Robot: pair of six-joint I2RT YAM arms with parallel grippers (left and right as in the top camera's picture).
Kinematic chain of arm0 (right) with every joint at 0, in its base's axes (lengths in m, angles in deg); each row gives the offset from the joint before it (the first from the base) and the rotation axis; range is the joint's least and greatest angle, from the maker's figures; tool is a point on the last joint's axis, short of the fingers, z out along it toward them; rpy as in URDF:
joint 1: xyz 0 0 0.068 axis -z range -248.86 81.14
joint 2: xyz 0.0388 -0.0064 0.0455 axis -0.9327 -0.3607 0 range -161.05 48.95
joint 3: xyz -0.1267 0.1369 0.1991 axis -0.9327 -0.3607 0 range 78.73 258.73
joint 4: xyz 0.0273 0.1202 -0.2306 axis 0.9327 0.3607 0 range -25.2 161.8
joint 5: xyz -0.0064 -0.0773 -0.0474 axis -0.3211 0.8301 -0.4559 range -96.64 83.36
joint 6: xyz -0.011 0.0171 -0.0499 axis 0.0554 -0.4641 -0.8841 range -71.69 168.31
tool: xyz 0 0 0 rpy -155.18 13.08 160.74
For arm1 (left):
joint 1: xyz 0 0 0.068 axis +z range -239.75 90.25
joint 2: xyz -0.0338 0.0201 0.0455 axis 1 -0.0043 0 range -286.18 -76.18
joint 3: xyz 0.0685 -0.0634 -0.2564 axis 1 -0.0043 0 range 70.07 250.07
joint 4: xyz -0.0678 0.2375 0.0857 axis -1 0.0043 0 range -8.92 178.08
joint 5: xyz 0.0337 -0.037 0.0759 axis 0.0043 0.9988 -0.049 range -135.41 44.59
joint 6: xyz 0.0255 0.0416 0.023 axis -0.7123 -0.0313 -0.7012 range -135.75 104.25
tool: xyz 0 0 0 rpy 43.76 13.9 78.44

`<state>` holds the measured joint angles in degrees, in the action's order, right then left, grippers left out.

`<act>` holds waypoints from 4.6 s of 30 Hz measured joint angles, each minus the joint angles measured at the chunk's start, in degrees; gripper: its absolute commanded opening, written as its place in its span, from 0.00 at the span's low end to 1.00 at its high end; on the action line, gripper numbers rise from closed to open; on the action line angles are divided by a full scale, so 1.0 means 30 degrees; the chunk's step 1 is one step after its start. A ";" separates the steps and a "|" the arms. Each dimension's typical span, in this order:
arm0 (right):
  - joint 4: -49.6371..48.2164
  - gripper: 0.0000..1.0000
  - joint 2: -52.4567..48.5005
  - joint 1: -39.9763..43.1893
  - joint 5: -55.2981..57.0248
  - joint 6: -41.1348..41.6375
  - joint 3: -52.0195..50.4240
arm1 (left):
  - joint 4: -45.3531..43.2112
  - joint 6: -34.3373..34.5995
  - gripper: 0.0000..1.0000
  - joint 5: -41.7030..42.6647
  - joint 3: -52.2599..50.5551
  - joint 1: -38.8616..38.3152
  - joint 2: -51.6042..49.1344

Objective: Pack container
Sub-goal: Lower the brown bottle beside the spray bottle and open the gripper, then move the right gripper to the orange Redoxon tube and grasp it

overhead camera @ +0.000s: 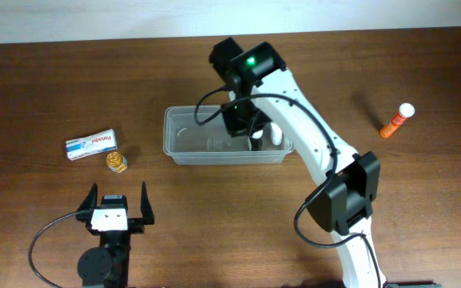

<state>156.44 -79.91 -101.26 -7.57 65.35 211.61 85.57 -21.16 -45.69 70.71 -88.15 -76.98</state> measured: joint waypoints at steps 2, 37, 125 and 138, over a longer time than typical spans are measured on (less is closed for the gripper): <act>0.0029 0.04 0.0000 -0.0270 -0.0007 -0.0044 -0.0007 | 0.0000 0.0000 0.99 -0.0007 0.0000 0.0000 0.0000; -0.4947 0.04 0.0000 -0.0066 0.2025 0.0335 -0.5982 | 0.0000 0.0000 0.99 -0.0007 0.0000 0.0000 0.0000; 0.1027 0.95 0.0685 1.8557 -0.1107 -0.2404 -0.0211 | 0.0000 0.0007 0.99 0.0000 0.0000 0.0000 0.0000; -0.0619 0.89 0.0678 1.8557 -0.1421 -0.3475 -0.0284 | 0.0000 0.0000 0.99 -0.0007 0.0000 0.0000 0.0000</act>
<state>154.58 -77.87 -45.59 -11.84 54.92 210.76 85.57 -21.16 -45.71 70.71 -88.15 -76.98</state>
